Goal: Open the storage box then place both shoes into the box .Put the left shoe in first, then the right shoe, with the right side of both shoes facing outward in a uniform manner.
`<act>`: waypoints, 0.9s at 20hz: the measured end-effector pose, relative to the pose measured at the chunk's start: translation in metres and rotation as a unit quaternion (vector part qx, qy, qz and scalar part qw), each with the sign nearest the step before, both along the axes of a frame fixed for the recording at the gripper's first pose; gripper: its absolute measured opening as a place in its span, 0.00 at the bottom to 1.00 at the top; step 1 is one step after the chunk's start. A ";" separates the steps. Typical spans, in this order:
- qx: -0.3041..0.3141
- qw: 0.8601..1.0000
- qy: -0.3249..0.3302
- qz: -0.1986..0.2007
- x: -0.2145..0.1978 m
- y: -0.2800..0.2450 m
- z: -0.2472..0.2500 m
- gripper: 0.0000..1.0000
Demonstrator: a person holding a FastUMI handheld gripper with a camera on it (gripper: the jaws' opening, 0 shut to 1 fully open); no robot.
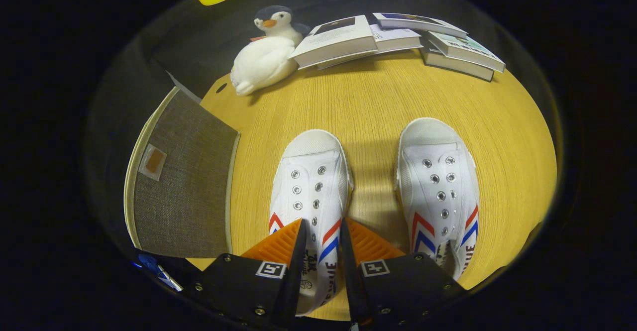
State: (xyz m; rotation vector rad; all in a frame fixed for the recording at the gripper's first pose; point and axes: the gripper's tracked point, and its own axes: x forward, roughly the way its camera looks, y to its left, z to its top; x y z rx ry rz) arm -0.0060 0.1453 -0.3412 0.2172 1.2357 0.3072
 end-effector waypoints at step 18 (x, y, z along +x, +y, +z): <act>0.072 0.992 0.008 -0.105 0.006 -0.001 0.024 0.00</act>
